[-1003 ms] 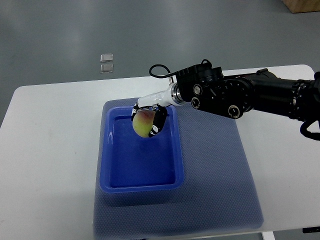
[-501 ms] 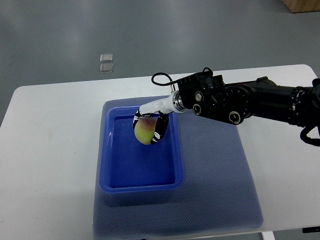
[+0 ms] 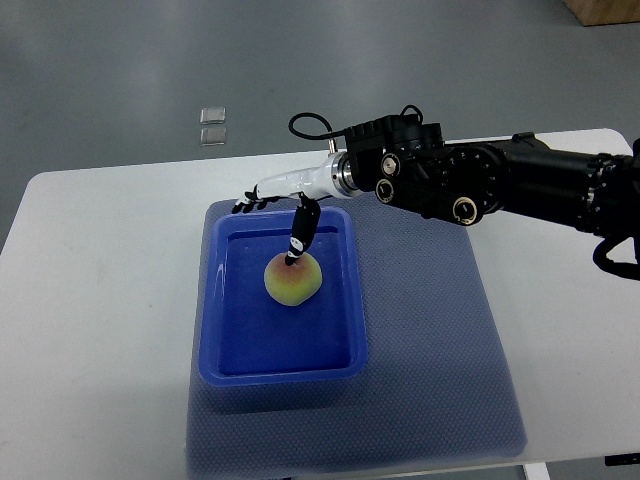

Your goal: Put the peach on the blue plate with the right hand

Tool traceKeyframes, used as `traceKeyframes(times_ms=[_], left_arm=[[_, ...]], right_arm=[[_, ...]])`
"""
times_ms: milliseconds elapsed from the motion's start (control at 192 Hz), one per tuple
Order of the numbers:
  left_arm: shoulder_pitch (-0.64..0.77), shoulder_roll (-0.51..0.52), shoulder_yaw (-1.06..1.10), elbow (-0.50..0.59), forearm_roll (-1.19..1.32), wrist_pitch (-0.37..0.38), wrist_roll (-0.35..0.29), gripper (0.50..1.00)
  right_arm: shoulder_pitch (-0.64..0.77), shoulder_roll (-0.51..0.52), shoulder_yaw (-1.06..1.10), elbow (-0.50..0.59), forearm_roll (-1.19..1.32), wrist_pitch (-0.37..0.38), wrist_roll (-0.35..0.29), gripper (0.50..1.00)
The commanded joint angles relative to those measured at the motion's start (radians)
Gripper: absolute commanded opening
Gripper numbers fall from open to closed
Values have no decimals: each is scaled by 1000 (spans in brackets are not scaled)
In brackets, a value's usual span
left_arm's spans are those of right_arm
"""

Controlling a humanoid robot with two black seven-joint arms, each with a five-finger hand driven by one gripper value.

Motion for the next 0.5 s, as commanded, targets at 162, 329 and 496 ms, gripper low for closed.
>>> traceKeyframes(times_ms=[162, 329, 496], left_arm=[[0, 0, 0, -1, 0, 0, -1, 1000], [0, 0, 2, -8, 1, 0, -1, 1000], [0, 0, 2, -8, 1, 0, 1, 1000]], right_arm=[[-77, 0, 294, -4, 79, -1, 0, 932], [-312, -86, 709, -37, 255, -35, 1, 932], [-445, -74, 992, -73, 379, -73, 4, 932]])
